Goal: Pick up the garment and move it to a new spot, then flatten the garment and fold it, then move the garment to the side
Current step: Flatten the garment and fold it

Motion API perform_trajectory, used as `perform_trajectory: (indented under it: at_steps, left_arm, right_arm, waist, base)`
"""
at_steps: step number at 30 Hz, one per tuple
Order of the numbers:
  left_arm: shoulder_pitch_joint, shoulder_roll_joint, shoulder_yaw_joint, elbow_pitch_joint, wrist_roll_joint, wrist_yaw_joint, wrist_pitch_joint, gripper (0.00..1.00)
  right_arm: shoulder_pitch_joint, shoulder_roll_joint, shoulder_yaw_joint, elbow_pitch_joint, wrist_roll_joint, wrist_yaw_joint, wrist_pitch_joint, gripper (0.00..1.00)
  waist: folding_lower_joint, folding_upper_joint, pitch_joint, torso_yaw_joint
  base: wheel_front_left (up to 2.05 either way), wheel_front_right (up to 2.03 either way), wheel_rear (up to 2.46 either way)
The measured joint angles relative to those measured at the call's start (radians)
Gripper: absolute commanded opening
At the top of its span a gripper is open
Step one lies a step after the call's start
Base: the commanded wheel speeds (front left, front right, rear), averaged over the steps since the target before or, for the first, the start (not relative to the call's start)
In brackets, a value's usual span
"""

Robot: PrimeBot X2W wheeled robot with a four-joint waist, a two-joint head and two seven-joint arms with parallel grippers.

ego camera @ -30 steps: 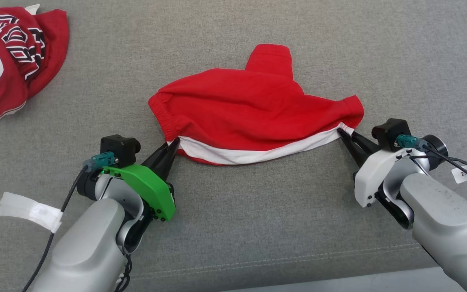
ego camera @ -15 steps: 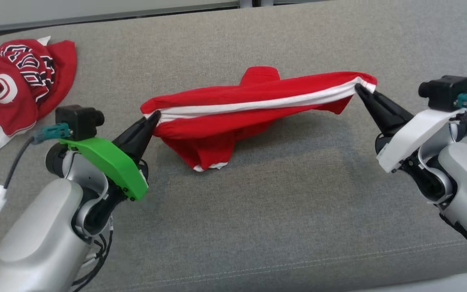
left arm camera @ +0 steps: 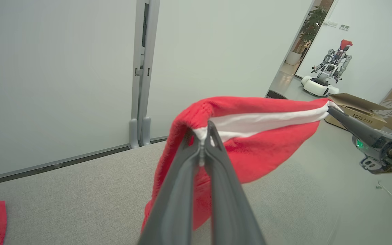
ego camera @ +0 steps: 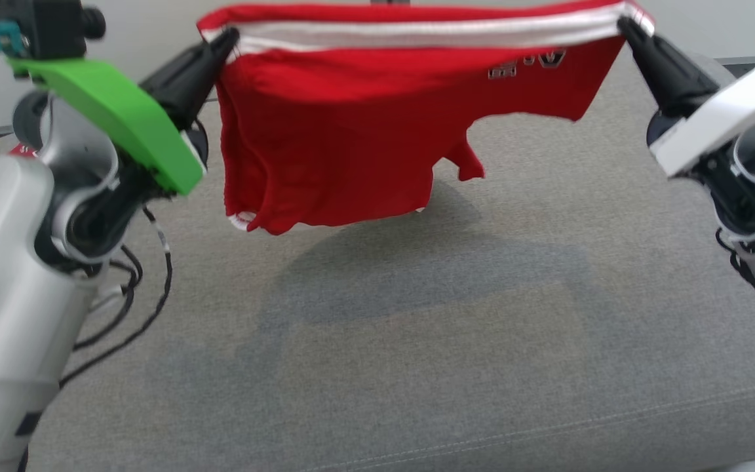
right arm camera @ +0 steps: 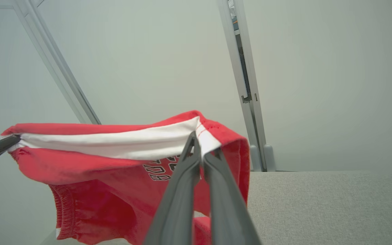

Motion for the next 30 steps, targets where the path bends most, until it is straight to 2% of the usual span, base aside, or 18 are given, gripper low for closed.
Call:
perform_trajectory:
  at_steps: [6,11,14,17,20,24,26,30]
  left_arm:
    - [-0.126,-0.022,-0.002,0.081,0.014,0.028,0.043,0.00]
    - [-0.260,-0.047,0.006,0.216,0.050,0.065,0.043,0.00]
    - [-0.352,-0.067,0.010,0.300,0.096,0.076,-0.001,0.00]
    - [-0.450,-0.092,0.023,0.372,0.141,0.079,-0.094,0.00]
    - [-0.535,-0.100,0.030,0.426,0.192,0.057,-0.203,0.00]
    - [-0.617,-0.113,0.058,0.483,0.213,0.018,-0.323,0.00]
    - [-0.625,-0.120,0.068,0.515,0.208,-0.008,-0.361,0.00]
    - [-0.562,-0.120,0.074,0.589,0.179,-0.044,-0.397,0.00]
  right_arm:
    - [-0.094,0.060,-0.045,0.037,-0.037,0.000,0.045,0.00]
    - [-0.255,0.156,-0.062,0.164,-0.127,0.000,0.074,0.00]
    - [-0.379,0.221,-0.087,0.270,-0.197,0.000,0.033,0.00]
    - [-0.500,0.277,-0.115,0.356,-0.263,0.000,-0.043,0.00]
    - [-0.595,0.323,-0.143,0.416,-0.307,0.000,-0.130,0.00]
    - [-0.664,0.352,-0.169,0.451,-0.326,0.001,-0.214,0.00]
    - [-0.660,0.363,-0.171,0.451,-0.306,0.001,-0.229,0.00]
    - [-0.565,0.363,-0.092,0.417,-0.279,0.001,-0.240,0.00]
  waist:
    - [0.0000,0.0000,0.002,-0.033]
    - [0.0000,0.0000,0.053,-0.061]
    - [0.0001,0.0000,0.101,-0.078]
    - [0.0001,0.0000,0.154,-0.098]
    - [0.0001,0.0000,0.206,-0.121]
    - [0.0000,0.0000,0.274,-0.152]
    - [0.0000,0.0000,0.307,-0.165]
    - [0.0001,0.0000,0.367,-0.190]
  base:
    - [0.00,0.00,0.00]
    - [0.00,0.00,0.00]
    - [0.00,0.00,0.00]
    - [0.00,0.00,0.00]
    - [0.00,0.00,0.00]
    - [0.00,0.00,0.00]
    - [0.00,0.00,0.00]
    - [0.00,0.00,0.00]
